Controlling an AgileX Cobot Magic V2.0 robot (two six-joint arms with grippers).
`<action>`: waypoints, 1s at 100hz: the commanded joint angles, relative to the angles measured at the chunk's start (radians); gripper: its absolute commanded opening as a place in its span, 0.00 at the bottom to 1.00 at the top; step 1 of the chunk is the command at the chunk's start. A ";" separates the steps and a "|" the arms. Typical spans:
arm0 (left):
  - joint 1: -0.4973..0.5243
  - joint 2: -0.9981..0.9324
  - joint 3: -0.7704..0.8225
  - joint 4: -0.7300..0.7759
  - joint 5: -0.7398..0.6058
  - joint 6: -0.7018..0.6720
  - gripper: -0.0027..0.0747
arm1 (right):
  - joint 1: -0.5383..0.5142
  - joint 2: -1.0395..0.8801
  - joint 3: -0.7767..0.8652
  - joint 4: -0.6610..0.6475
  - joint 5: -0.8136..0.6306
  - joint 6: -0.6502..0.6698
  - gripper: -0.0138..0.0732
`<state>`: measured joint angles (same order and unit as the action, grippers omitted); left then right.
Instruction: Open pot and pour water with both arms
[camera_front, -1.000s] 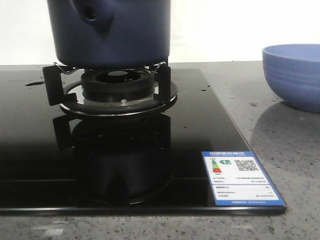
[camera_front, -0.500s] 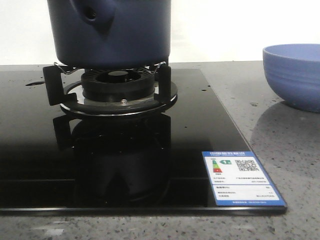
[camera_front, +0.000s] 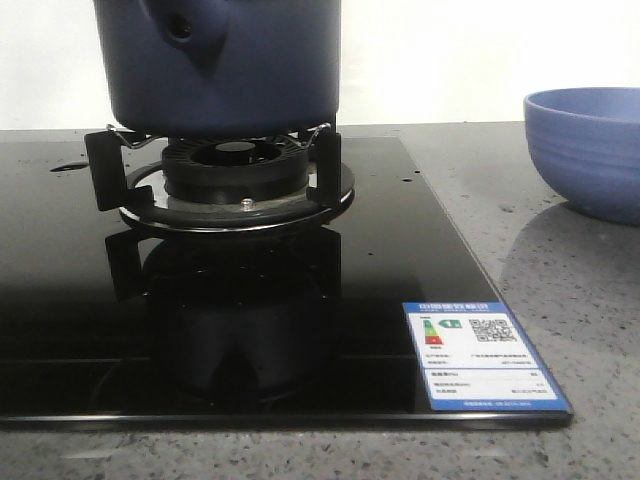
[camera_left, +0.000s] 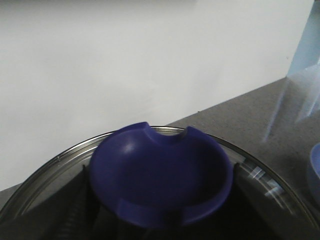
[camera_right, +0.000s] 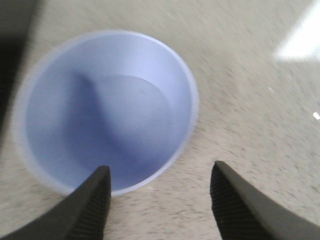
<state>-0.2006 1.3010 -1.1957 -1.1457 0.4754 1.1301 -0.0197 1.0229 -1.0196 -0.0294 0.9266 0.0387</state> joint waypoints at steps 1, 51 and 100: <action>0.039 -0.063 -0.041 -0.062 -0.016 -0.001 0.58 | -0.033 0.077 -0.090 -0.022 0.008 -0.001 0.60; 0.188 -0.116 -0.041 -0.064 0.014 -0.001 0.58 | -0.067 0.379 -0.202 -0.010 0.069 -0.017 0.60; 0.243 -0.116 -0.041 -0.067 0.009 -0.002 0.58 | -0.067 0.441 -0.299 0.088 0.071 -0.077 0.08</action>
<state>0.0267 1.2184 -1.1957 -1.1503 0.5212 1.1301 -0.0792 1.4944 -1.2422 0.0142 1.0081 0.0090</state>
